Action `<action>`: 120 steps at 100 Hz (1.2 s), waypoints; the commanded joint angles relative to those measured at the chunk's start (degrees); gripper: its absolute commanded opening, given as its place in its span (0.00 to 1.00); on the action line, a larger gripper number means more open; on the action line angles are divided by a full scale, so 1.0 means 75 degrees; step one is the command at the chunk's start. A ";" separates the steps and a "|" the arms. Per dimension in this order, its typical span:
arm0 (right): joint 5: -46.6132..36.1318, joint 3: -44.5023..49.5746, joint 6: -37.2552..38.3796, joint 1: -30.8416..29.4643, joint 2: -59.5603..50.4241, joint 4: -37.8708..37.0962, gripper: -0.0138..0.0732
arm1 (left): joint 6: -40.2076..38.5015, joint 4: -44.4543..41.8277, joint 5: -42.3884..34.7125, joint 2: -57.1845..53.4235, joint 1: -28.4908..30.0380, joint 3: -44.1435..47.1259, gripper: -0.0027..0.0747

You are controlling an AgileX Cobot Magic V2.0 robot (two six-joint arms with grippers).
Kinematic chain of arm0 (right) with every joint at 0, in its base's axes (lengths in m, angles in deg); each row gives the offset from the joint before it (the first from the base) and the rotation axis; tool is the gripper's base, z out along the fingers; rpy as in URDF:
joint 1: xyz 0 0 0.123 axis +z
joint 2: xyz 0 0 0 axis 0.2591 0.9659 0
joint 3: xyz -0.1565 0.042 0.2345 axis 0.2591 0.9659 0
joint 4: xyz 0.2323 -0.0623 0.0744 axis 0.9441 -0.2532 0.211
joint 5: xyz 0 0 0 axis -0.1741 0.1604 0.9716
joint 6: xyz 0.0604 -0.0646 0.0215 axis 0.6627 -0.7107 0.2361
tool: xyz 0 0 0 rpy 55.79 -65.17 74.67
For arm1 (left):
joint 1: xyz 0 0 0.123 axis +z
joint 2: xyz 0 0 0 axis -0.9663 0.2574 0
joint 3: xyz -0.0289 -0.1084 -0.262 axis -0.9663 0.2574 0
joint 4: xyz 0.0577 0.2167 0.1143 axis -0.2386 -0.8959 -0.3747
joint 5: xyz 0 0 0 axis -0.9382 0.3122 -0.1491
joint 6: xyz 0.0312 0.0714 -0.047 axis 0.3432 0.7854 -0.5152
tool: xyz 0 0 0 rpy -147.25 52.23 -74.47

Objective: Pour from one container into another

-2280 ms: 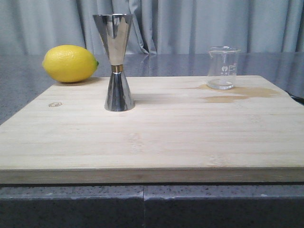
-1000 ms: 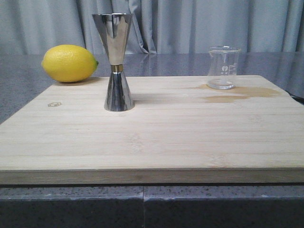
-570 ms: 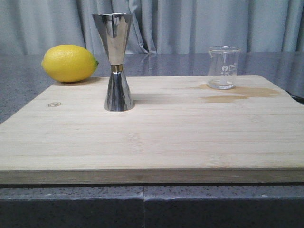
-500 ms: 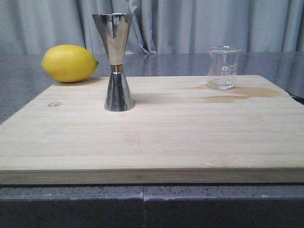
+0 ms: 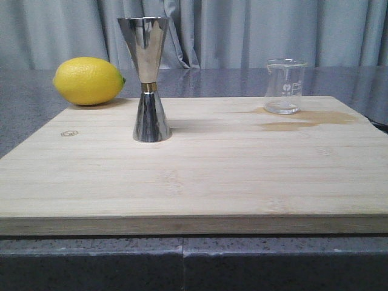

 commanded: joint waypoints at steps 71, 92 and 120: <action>-0.0330 -0.0188 -0.0023 -0.0006 0.0050 -0.0114 0.08 | -0.5776 -0.4950 -0.3931 -0.0364 -0.1045 0.1434 0.01; -0.0330 -0.0188 -0.0023 -0.0006 0.0050 -0.0114 0.08 | -0.6146 -0.6060 -0.3814 -0.0449 -0.1061 0.1434 0.01; -0.0330 -0.0188 -0.0023 -0.0006 0.0050 -0.0114 0.08 | -0.6168 -0.6061 -0.3787 -0.0449 -0.1162 0.1434 0.01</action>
